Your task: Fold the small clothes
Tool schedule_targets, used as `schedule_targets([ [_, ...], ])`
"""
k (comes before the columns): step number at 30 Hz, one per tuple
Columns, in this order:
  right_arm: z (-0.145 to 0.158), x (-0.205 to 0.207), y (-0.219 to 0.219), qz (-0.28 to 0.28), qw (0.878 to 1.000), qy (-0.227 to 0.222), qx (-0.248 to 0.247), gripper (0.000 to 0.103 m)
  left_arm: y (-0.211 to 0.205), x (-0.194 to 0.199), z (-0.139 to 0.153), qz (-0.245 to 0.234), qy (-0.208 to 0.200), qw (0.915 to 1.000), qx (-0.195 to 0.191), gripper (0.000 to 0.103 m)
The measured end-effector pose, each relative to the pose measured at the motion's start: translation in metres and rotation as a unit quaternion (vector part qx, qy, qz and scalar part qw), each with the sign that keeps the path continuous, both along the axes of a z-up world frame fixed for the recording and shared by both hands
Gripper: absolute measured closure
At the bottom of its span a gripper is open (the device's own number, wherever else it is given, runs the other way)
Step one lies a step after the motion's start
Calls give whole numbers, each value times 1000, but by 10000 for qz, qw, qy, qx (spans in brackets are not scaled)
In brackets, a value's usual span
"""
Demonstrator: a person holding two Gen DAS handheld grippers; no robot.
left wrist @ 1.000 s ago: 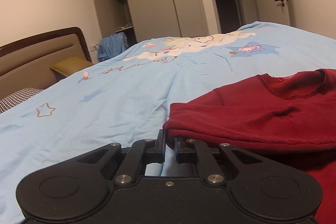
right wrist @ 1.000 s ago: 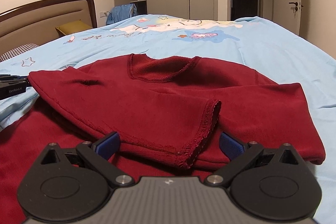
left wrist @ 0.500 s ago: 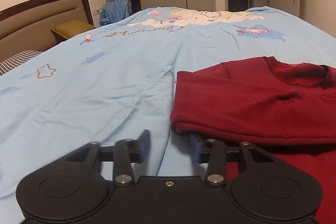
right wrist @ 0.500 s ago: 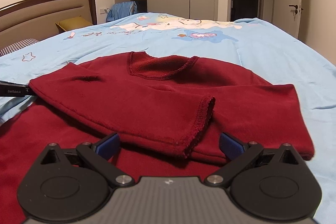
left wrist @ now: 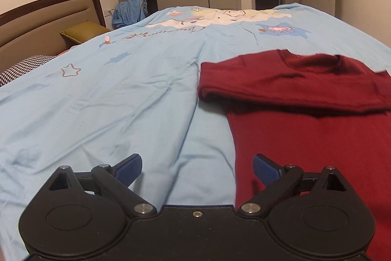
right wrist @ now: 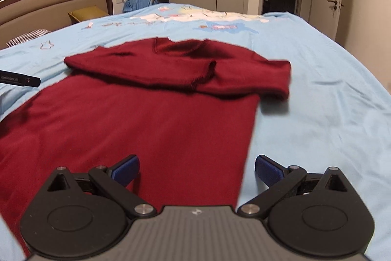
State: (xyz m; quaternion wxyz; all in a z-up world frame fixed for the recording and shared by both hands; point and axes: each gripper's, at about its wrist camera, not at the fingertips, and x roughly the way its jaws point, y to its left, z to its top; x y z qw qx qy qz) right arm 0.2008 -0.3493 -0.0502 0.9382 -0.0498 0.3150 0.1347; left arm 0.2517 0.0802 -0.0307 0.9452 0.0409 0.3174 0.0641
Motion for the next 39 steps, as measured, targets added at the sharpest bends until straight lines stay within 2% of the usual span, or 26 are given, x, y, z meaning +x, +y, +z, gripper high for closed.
schedule_targets([
  [4, -5, -36, -9, -6, 9997, 102, -244, 0, -9, -31, -5, -128, 115, 9998, 131, 2],
  [8, -6, -61, -19, -38, 9995, 127, -279, 0, -16, -56, -10, -193, 210, 9996, -26, 1],
  [10, -3, -75, -23, 30, 9995, -33, -316, 0, -20, -68, -12, -204, 210, 9995, -130, 1],
  [13, 4, -99, -22, 559, 9968, -368, -440, 0, -28, -83, -12, -228, 186, 9994, -166, 1],
  [18, 3, -128, 5, 1577, 9777, -573, -1266, 0, -41, -96, -7, -305, 110, 9994, -145, 1],
  [21, -5, -138, 22, 1963, 9636, -608, -1708, 0, -49, -102, -4, -424, 48, 9991, -74, 1],
  [25, -23, -139, 42, 1951, 9480, -529, -2460, 0, -58, -108, 0, -557, 19, 9984, -35, 1],
  [30, -30, -146, 49, 1885, 9389, -799, -2766, 1, -66, -118, -2, -709, 38, 9974, -72, 1],
  [33, -31, -155, 51, 1897, 9287, -1139, -2975, 15, -71, -125, -3, -828, -35, 9965, -113, 1],
  [35, -27, -158, 50, 1971, 9299, -1172, -2874, 37, -75, -135, -1, -968, -263, 9947, -237, 1],
  [36, -26, -160, 50, 2012, 9308, -1181, -2815, 44, -77, -140, 1, -1101, -380, 9927, -320, 1],
  [38, -22, -162, 50, 2087, 9304, -1218, -2754, 74, -83, -149, 2, -1302, -517, 9893, -410, 1],
  [39, -20, -163, 49, 2120, 9316, -1232, -2684, 79, -87, -153, 2, -1422, -568, 9872, -442, 1],
])
